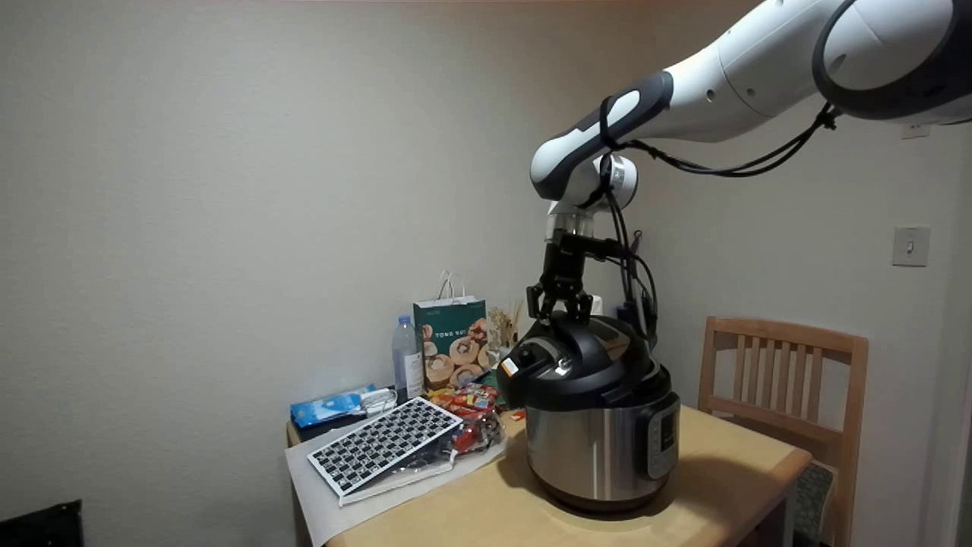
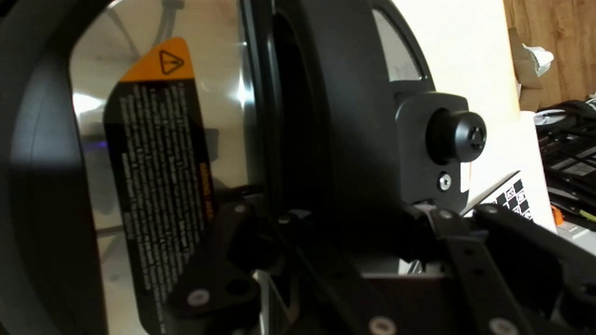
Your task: Take the lid off of the rice cooker
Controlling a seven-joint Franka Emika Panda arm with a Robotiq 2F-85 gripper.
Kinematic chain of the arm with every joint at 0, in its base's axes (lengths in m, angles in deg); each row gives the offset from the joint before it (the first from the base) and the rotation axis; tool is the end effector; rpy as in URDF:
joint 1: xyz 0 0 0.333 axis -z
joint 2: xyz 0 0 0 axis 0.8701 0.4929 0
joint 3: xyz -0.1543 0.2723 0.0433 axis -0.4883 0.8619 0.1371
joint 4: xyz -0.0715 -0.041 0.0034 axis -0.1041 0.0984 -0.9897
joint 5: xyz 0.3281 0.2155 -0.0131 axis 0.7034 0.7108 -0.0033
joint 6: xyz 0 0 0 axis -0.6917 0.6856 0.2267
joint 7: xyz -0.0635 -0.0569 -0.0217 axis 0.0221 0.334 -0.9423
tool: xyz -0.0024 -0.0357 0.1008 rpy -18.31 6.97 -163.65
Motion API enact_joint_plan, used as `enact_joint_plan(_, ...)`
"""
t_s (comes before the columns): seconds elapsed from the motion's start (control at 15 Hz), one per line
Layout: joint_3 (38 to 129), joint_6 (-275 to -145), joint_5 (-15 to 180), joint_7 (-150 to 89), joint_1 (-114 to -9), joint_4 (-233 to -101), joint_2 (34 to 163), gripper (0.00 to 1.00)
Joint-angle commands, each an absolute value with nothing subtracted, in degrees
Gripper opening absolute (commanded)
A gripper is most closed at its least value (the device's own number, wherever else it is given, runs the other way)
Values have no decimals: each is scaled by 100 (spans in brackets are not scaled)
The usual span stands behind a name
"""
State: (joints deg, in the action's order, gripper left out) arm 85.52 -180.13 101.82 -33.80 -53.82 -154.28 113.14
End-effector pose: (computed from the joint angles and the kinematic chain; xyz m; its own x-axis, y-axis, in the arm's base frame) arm 0.6954 -0.0786 0.3890 0.9277 -0.3444 -0.1443 -0.3701 -0.8992 -0.2333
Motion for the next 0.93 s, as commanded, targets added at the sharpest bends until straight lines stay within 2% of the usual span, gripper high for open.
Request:
enact_joint_plan(0.0,8495,-18163,10152,-3581,-5423,-15694,10775,0)
enact_joint_plan(0.67,8350,-18149,10043,-4043,-5447,-15629,10476,0)
enact_joint_plan(0.87,8384,-18112,10092,-3907,-5396,-15413,10814,0)
